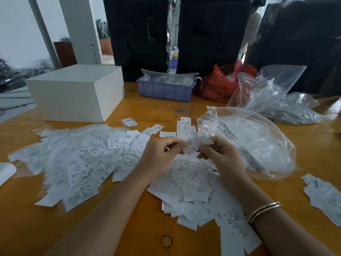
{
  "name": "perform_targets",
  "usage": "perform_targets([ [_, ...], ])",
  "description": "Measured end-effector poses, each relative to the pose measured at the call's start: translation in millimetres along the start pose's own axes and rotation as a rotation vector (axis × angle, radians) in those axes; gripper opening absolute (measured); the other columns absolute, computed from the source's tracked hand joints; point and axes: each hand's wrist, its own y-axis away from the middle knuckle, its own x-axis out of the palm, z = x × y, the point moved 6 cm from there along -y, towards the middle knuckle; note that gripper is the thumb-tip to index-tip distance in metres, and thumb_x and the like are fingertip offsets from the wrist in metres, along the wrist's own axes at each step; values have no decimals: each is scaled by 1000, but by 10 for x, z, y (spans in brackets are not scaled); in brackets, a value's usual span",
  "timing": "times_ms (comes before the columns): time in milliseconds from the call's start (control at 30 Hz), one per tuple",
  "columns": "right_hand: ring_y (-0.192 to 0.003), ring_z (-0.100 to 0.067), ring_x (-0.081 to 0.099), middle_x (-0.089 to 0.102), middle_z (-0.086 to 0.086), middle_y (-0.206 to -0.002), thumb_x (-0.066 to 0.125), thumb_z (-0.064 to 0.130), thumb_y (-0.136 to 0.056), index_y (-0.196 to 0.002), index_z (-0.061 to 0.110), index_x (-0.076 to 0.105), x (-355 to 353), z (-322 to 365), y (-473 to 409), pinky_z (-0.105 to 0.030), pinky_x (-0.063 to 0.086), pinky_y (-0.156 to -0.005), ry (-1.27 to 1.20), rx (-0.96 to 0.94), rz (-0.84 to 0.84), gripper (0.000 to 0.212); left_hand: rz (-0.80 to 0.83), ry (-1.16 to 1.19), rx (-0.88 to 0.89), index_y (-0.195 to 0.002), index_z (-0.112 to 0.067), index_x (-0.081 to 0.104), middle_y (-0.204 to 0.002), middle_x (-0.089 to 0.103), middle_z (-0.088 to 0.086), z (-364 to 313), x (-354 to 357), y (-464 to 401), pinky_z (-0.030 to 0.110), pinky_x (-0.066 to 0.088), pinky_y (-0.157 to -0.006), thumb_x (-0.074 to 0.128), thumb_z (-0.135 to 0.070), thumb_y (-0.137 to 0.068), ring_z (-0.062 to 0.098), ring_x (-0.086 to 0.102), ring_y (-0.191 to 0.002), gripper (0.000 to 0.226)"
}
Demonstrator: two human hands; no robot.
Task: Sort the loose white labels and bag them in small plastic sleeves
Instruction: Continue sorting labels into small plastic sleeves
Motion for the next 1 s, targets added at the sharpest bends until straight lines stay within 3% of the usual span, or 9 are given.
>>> perform_targets([
  [100,-62,-9,62,69,3,-69,60,6,-89,-86,14,66,-113,6,-15,-17,51,-58,-132,-9,-158,11,24,53,-22,-84,-39,66,-71,67,-27,4,5,-13,6,45,-60,60,-24,-90,-8,63,-72,17],
  [200,-67,-12,62,69,1,-75,60,4,-87,-87,15,66,-186,44,-1,-19,52,-63,-225,-61,-230,13,36,53,-17,-83,-37,67,-72,68,-25,2,23,-16,5,44,-57,66,-22,-87,-6,63,-68,16],
  [500,-67,-10,63,66,5,-69,61,-2,-86,-78,17,63,-25,137,59,-18,51,-64,-72,-171,-119,21,-38,83,97,-79,-34,66,-78,68,-23,-77,-28,17,10,48,-61,68,-36,-75,1,62,-68,5],
  [733,-65,-10,63,65,5,-69,62,1,-86,-73,25,62,-9,147,62,-18,50,-61,-37,-198,-150,27,-102,5,156,-80,-26,66,-73,64,-13,-119,-60,20,10,47,-59,68,-38,-75,5,59,-70,13],
  [833,-66,-9,64,66,5,-69,62,1,-86,-76,23,61,13,158,76,-16,50,-62,-8,-216,-141,24,-98,-3,170,-80,-27,65,-74,62,-18,-136,-60,28,9,48,-62,68,-37,-75,4,60,-74,12],
  [1000,-68,-8,64,66,6,-71,62,2,-87,-78,20,60,5,172,88,-16,50,-63,15,-240,-157,20,-86,-11,172,-84,-13,70,-75,62,-20,-116,-38,23,12,50,-63,68,-35,-76,7,61,-73,24],
])
